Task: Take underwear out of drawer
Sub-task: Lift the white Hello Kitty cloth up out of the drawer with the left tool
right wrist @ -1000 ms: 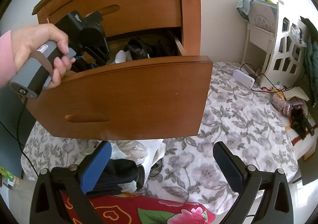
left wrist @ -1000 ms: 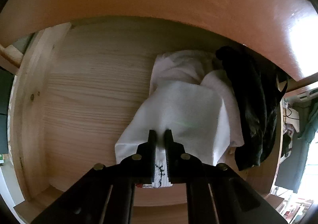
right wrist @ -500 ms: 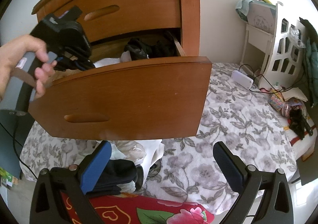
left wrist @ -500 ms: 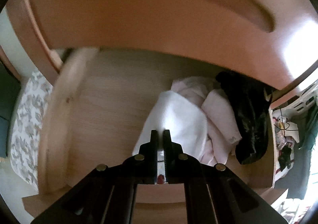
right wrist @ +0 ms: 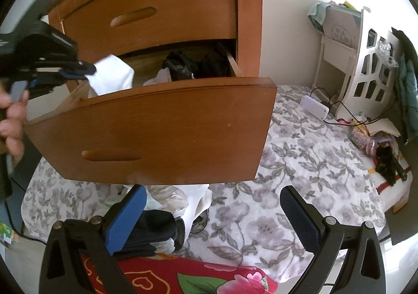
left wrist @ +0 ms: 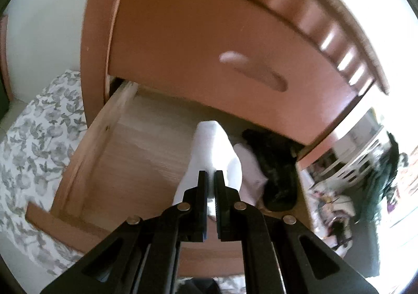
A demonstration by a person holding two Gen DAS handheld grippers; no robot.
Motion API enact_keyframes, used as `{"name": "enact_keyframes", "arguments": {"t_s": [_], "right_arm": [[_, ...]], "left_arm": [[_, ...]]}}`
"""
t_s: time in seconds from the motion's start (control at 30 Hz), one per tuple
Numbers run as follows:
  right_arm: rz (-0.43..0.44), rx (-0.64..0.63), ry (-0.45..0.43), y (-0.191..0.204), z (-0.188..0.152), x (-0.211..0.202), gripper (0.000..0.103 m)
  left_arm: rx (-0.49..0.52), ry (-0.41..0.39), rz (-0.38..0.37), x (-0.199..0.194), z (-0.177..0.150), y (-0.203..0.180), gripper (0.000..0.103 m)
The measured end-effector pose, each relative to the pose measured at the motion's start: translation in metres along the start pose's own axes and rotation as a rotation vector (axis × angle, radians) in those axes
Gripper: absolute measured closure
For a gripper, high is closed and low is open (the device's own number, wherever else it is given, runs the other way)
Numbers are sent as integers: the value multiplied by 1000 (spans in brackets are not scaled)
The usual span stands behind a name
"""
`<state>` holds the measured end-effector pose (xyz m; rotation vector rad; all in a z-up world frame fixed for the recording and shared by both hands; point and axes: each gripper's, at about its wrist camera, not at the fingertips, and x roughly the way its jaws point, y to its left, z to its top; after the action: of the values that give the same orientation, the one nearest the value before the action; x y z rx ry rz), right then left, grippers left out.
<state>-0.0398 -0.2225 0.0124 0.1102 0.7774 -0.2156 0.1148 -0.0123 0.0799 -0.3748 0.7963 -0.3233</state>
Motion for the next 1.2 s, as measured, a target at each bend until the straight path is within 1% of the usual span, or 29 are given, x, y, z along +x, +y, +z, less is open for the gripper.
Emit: {"name": "enact_keyframes", "arguments": {"t_s": [0.1,0.17,0.23,0.43,0.6,0.7,0.97,1.2], "right_arm": [[-3,-3,-1,0,0,-1,0],[-2,-2,-2,0,0,-1,0],[-5,-3,-2,0,0,-1,0],[-24,-18,-9,3,0,-3,0],[-32,-26,-9,5,0,-2,0],[-36,-29,-14,6,0,-3,0],[-58,-48,-23,9,0,-4,0],[-63,-51,-25,10,0,-3,0]], "left_arm": [[-11,-45,-32,-14,-7,1,99],[-4,-69,-57,-10,-13,-5,99],[10,-84,-78,-17,-15,-9,99],[1,-116,-123,-34,-19,-12,99],[-5,-150,-153,-55,-25,-12,99],[9,-173,-167,-67,-27,-13,99],[33,-261,-210,-113,-29,-17,99],[32,-305,-225,-147,-30,-15,99]]}}
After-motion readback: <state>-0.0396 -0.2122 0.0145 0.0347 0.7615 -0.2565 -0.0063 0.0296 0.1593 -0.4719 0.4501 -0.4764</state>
